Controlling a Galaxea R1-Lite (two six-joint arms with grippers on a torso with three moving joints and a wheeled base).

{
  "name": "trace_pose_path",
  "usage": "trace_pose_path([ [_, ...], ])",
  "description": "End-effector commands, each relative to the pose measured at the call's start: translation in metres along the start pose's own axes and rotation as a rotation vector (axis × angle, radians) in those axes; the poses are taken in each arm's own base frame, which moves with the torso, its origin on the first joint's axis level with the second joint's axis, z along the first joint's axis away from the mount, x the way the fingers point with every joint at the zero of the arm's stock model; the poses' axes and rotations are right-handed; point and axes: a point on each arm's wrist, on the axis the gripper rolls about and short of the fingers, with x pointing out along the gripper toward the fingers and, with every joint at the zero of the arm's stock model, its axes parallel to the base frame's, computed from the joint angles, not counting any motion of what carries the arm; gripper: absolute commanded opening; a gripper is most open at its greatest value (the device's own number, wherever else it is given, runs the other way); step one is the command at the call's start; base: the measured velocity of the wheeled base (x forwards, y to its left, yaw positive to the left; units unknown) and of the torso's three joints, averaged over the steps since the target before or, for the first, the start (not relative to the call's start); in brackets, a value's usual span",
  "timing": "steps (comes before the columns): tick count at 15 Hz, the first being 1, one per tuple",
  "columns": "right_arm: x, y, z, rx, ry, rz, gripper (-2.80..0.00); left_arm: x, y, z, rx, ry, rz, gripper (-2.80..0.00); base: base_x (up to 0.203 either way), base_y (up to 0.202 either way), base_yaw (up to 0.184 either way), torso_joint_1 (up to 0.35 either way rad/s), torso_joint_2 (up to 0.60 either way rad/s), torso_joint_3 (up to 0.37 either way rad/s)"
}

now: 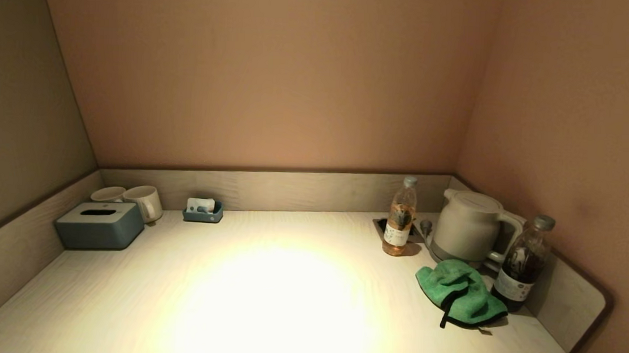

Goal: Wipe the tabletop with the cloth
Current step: Pick up the tablecloth

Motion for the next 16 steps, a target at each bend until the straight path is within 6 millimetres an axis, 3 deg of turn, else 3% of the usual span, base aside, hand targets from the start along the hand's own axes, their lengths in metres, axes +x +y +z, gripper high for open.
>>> trace_pose_path([
  [1, 0.000, 0.000, 0.000, 0.000, 0.000, 0.000, -2.80, 0.000, 0.000, 0.000, 0.001, -0.002, 0.000, -2.80, 0.000, 0.000, 0.000, 0.000, 0.00, 0.000],
  [10, 0.000, 0.000, 0.001, -0.015, -0.001, -0.002, -2.80, 0.000, 0.000, 0.000, 0.001, 0.000, 0.000, -2.80, 0.000, 0.000, 0.000, 0.000, 0.00, 0.000],
  [16, -0.004, -0.001, 0.041, -0.038, 0.048, 0.019, -2.80, 0.000, 0.000, 0.000, 0.002, 0.000, 0.000, -2.80, 0.000, 0.000, 0.000, 0.000, 0.00, 0.000],
])
